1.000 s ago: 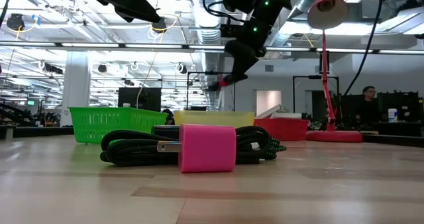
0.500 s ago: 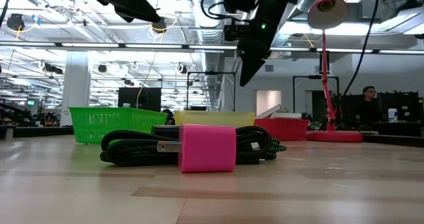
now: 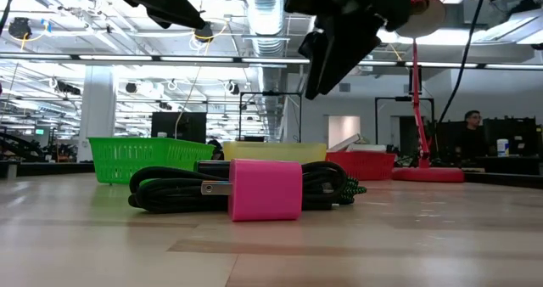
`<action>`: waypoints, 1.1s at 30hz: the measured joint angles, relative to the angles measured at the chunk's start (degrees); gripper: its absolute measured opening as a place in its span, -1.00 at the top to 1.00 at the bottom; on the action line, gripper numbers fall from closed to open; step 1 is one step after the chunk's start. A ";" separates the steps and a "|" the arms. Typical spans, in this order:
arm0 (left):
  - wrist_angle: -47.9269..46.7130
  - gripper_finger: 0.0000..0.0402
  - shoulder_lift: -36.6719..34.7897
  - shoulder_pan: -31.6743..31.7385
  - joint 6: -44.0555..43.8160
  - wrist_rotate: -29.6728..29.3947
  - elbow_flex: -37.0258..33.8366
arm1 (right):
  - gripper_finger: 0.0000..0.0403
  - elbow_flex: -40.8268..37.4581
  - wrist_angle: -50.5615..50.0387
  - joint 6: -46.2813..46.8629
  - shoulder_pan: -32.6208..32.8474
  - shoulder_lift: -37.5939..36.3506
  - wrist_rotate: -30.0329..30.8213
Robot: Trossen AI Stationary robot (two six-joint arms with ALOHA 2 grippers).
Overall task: Pick and place items into bin
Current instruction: Put the black charger cable into the yellow bin
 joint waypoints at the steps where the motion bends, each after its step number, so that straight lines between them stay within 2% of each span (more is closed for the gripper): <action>1: 0.00 0.44 0.00 0.02 -0.37 0.00 0.00 | -0.04 -0.78 1.55 0.66 1.10 0.00 0.00; 6: -0.01 0.44 0.00 0.00 0.06 -0.02 0.00 | -0.03 -3.88 7.21 3.93 5.98 0.04 0.12; 13: 0.00 0.44 0.00 0.02 0.08 -0.02 0.00 | -0.02 -6.66 14.27 8.21 9.66 0.38 0.33; 23: -0.07 0.44 0.02 0.02 0.27 -0.02 0.00 | -0.02 -6.71 18.26 9.49 11.54 7.25 0.57; 33: -0.04 0.44 0.02 0.01 0.00 -0.01 0.02 | -0.02 -6.71 19.86 10.58 12.23 9.03 0.11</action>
